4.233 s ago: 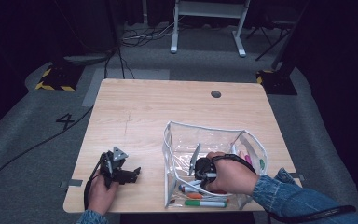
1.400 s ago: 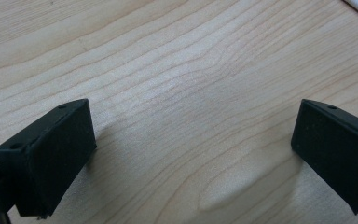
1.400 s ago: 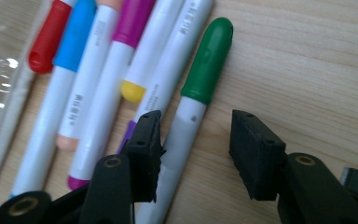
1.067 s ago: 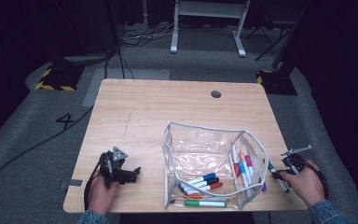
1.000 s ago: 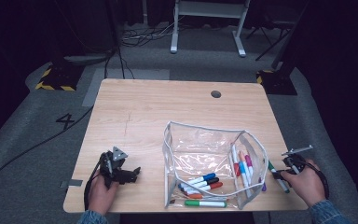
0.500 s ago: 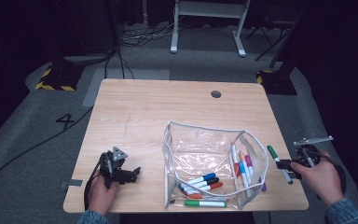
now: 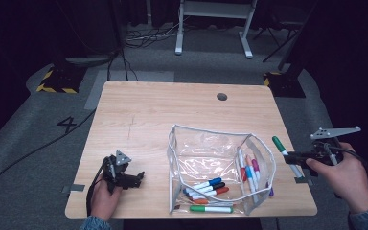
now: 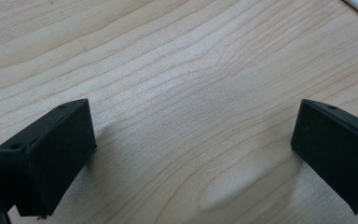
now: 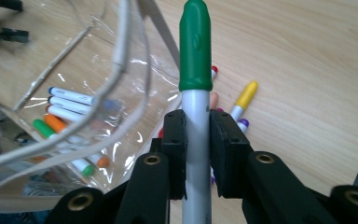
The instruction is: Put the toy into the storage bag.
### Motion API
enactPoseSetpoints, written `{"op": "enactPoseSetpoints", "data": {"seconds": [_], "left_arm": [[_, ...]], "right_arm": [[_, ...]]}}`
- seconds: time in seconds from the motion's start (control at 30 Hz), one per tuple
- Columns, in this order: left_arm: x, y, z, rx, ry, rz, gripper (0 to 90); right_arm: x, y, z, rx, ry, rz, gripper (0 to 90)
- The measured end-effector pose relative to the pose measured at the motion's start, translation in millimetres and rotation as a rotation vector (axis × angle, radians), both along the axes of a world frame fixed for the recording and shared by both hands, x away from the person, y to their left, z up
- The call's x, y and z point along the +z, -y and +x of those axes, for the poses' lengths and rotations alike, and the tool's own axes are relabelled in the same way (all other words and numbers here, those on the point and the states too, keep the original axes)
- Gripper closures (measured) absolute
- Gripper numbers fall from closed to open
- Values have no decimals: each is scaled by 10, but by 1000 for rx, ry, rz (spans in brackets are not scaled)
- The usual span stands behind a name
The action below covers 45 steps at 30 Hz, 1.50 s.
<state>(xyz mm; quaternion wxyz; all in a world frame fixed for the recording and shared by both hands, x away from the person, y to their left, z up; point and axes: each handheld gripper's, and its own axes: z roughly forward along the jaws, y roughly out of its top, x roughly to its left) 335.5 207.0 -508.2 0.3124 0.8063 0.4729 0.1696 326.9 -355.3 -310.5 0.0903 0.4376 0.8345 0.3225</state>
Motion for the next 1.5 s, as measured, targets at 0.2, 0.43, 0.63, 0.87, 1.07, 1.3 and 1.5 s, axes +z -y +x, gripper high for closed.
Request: {"op": "enactPoseSetpoints", "data": {"seconds": [0.2, 0.43, 0.63, 0.87, 1.07, 1.3, 1.5], "left_arm": [[0, 0, 0, 0, 0, 0, 0], [0, 0, 0, 0, 0, 0, 0], [0, 0, 0, 0, 0, 0, 0], [0, 0, 1, -1, 1, 0, 0], [0, 0, 0, 0, 0, 0, 0], [-1, 0, 0, 0, 0, -1, 0], [0, 0, 0, 0, 0, 0, 0]], "right_arm": [[241, -182, -77, 70, 63, 5, 771], [468, -466, -132, 174, 104, -4, 771], [529, -773, -162, 285, 122, -40, 771], [531, -1083, -170, 385, 112, -58, 771], [481, -1365, -161, 472, 87, -92, 771], [357, -1664, -121, 560, 57, -125, 770], [205, -1850, -98, 615, 20, -175, 770]]}}
